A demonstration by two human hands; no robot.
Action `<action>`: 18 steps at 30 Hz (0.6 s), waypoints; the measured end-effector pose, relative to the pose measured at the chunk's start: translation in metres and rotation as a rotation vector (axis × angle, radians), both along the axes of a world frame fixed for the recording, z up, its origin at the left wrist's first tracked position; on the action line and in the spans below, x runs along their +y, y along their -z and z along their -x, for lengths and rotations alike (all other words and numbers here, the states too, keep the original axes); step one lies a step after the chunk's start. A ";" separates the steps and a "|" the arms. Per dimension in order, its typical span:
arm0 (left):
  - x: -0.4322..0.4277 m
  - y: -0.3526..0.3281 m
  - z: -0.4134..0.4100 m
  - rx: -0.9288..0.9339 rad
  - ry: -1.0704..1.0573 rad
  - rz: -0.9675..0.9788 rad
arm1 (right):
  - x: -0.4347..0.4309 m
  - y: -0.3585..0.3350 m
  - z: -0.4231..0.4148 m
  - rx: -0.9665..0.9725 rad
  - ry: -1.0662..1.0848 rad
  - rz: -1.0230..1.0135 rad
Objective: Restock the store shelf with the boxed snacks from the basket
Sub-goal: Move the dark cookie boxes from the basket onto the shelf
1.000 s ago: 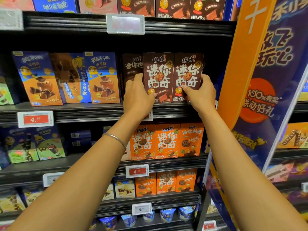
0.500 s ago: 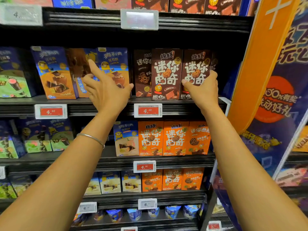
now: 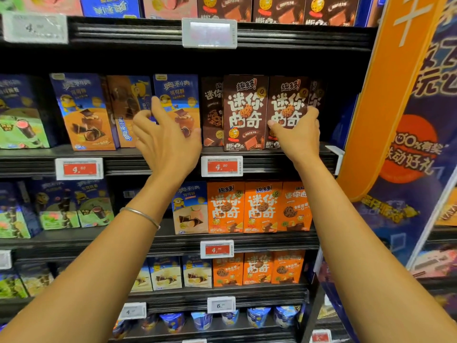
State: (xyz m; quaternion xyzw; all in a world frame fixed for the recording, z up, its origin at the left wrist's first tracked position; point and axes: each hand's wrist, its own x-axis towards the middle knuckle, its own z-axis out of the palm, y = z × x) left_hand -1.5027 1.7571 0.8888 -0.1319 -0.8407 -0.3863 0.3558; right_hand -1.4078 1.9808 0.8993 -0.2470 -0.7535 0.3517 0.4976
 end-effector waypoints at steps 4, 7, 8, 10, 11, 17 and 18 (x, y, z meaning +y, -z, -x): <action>0.024 0.000 -0.023 0.217 0.035 0.134 | 0.000 -0.002 0.000 -0.004 -0.016 0.016; 0.041 -0.003 -0.027 0.166 0.131 0.208 | 0.001 -0.003 -0.002 0.005 -0.038 0.029; 0.045 -0.004 -0.026 0.135 0.158 0.207 | 0.001 -0.002 -0.003 0.015 -0.050 0.031; 0.050 -0.005 -0.022 0.097 0.180 0.196 | 0.002 -0.001 -0.005 0.035 -0.073 0.033; 0.051 -0.005 -0.021 0.081 0.185 0.190 | 0.003 0.000 -0.006 0.036 -0.081 0.030; 0.052 -0.003 -0.019 -0.004 0.284 0.100 | 0.005 -0.005 -0.011 0.058 -0.171 0.143; 0.051 -0.004 -0.019 -0.023 0.317 0.069 | 0.006 -0.007 -0.013 0.086 -0.198 0.192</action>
